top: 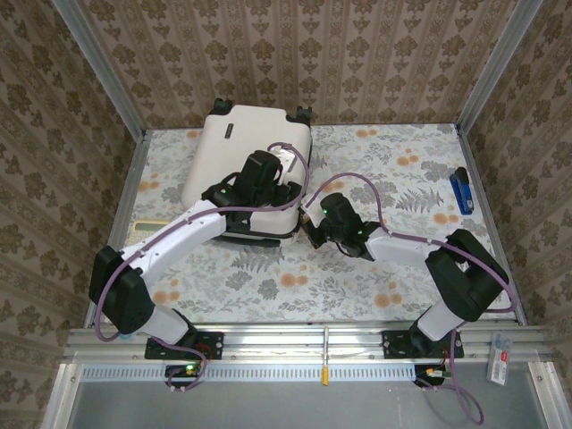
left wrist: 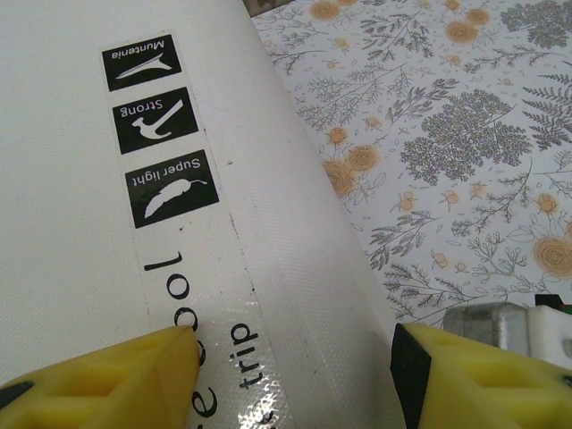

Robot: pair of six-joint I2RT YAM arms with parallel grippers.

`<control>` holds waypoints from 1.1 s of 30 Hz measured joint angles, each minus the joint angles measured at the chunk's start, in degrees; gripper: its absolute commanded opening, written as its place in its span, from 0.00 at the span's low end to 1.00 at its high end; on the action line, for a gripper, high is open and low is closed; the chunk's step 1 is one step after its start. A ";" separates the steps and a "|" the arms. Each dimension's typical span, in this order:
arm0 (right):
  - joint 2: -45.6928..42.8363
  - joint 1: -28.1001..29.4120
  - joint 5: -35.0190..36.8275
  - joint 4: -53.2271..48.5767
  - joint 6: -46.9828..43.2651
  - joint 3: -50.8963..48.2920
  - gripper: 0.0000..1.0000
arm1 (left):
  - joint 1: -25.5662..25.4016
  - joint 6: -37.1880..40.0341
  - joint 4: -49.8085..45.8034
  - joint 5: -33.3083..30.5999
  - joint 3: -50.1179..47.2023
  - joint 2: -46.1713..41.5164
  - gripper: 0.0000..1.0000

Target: Pack the luggage

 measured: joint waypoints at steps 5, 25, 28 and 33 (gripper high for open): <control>-1.07 0.00 -2.23 -0.83 -0.42 -0.20 0.00 | 0.00 0.00 -0.02 0.00 0.00 0.00 0.61; -7.28 0.79 -2.34 -0.42 3.54 -5.77 0.62 | 0.00 0.00 0.79 0.02 -0.72 -0.42 0.62; -5.18 0.79 -1.20 -0.81 2.43 -3.74 0.62 | 0.00 0.00 1.11 0.02 -0.98 -0.55 0.62; -0.57 0.79 0.24 -3.82 0.63 0.15 0.59 | 0.02 0.00 1.53 0.00 -1.36 -0.76 0.62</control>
